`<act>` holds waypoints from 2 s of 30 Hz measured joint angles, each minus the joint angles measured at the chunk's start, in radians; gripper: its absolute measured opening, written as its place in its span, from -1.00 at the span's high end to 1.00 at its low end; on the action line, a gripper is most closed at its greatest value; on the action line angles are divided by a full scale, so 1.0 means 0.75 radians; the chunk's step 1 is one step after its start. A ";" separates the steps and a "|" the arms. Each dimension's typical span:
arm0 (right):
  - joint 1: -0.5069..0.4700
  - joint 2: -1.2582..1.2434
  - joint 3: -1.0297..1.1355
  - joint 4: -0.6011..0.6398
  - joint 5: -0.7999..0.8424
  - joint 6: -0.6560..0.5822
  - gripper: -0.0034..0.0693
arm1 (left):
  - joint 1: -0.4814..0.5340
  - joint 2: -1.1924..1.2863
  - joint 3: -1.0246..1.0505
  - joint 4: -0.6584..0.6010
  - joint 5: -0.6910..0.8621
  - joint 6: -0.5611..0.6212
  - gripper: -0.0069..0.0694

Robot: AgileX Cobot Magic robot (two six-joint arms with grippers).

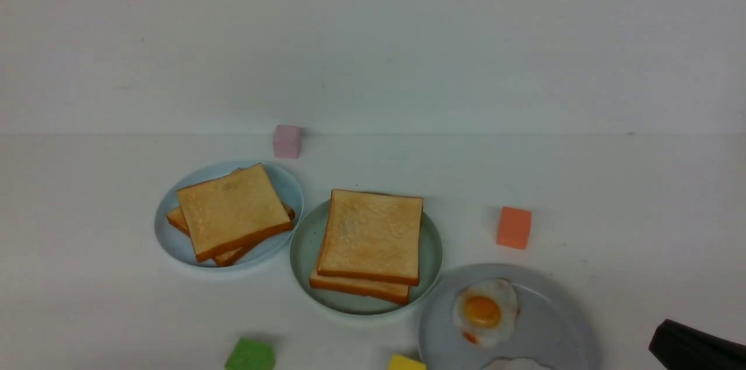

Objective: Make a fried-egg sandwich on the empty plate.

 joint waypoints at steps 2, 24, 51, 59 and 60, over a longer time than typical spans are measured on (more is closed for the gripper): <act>0.000 0.000 0.000 0.000 0.000 0.000 0.85 | 0.012 0.000 0.092 -0.001 -0.010 0.000 0.85; 0.000 0.000 0.000 -0.008 0.001 0.000 0.79 | 0.012 0.000 0.142 -0.010 0.040 0.005 0.82; -0.570 -0.560 0.155 0.150 0.713 -0.270 0.71 | 0.012 0.000 0.142 -0.010 0.042 0.005 0.74; -0.570 -0.560 0.155 0.151 0.713 -0.270 0.68 | 0.012 0.000 0.142 -0.011 0.042 0.005 0.72; -0.570 -0.560 0.155 0.151 0.713 -0.270 0.68 | 0.012 0.000 0.142 -0.011 0.042 0.005 0.72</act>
